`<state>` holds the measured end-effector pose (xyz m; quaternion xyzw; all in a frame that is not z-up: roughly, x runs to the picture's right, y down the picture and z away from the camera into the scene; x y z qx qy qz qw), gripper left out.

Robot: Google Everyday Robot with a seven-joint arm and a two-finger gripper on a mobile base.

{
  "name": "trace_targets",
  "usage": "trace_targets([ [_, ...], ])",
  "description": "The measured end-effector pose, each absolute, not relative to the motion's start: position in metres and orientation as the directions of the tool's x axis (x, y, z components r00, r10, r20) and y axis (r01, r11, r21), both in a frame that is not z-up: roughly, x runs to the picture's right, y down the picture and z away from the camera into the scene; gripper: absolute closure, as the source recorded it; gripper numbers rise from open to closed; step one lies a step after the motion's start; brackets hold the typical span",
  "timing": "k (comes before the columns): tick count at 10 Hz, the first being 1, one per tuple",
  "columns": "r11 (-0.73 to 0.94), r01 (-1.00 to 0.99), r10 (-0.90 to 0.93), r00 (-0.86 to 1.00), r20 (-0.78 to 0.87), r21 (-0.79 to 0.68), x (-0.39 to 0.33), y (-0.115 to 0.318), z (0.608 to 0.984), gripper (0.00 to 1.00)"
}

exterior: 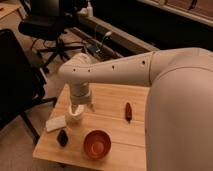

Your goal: Place the eraser in the ceramic cup

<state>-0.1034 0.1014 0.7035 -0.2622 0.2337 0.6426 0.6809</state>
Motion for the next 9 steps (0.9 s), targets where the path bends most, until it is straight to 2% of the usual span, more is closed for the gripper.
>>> trace_targets([
  [4, 0.105, -0.990, 0.782, 0.139, -0.607, -0.091, -0.112, 0.091, 0.703, 0.35],
  [9, 0.541, -0.810, 0.748, 0.586, -0.312, -0.226, -0.209, 0.052, 0.700, 0.35],
])
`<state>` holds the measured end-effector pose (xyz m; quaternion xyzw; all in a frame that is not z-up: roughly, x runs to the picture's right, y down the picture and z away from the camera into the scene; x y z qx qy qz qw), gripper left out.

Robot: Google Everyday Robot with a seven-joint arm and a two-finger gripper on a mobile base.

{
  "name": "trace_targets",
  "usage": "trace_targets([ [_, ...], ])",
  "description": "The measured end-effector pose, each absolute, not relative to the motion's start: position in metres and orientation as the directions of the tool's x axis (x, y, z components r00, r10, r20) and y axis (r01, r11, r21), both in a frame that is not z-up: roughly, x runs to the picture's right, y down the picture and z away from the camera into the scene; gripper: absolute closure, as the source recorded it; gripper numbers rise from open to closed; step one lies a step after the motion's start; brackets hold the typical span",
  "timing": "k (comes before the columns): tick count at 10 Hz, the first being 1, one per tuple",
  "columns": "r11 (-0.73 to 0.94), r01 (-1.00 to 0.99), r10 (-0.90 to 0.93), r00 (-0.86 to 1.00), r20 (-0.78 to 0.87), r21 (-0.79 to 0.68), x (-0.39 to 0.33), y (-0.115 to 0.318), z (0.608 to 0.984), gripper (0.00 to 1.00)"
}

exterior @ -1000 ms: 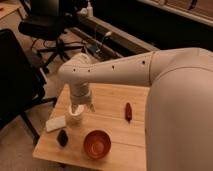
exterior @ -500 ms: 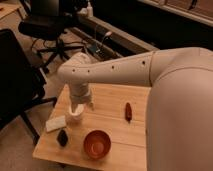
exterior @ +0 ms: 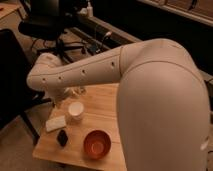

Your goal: Place the eraser in the ceramic cup

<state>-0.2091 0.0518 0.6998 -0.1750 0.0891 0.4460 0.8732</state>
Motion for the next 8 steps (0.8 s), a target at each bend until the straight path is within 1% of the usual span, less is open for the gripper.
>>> trace_targets([
  [2, 0.659, -0.689, 0.671, 0.720, -0.178, -0.302, -0.245, 0.049, 0.688, 0.35],
  [4, 0.758, -0.530, 0.558, 0.829, -0.043, -0.381, -0.279, 0.054, 0.673, 0.35],
  [6, 0.818, -0.387, 0.438, 0.899, 0.024, -0.426, -0.294, 0.067, 0.672, 0.35],
  [8, 0.848, -0.290, 0.345, 0.938, 0.046, -0.444, -0.297, 0.074, 0.684, 0.35],
])
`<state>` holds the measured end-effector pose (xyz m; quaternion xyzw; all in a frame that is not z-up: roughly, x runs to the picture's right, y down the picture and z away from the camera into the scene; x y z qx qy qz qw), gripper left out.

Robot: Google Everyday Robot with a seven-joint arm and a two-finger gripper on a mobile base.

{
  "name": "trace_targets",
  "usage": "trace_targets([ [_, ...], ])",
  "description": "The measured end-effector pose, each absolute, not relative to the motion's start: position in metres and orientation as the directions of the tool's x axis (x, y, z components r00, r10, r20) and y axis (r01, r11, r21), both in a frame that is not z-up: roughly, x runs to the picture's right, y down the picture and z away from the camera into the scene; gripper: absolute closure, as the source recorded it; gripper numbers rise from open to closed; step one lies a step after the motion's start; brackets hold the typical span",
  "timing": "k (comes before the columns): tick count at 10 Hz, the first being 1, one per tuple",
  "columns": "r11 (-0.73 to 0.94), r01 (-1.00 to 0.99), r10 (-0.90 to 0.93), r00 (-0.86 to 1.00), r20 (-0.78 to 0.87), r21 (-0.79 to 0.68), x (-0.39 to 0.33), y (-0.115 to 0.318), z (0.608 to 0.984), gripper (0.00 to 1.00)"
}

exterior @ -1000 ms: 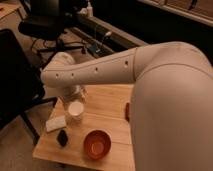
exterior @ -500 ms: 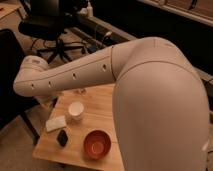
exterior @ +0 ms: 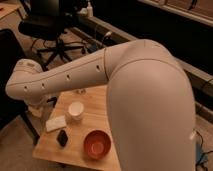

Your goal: Place the eraser in the ceramic cup

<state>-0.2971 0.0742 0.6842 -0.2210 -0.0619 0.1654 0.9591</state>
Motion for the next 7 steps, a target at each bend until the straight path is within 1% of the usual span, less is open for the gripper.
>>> trace_targets([
  [3, 0.865, -0.245, 0.284, 0.959, 0.024, -0.438, -0.299, 0.072, 0.711, 0.35],
  [7, 0.865, -0.244, 0.282, 0.959, 0.023, -0.439, -0.299, 0.073, 0.710, 0.35],
])
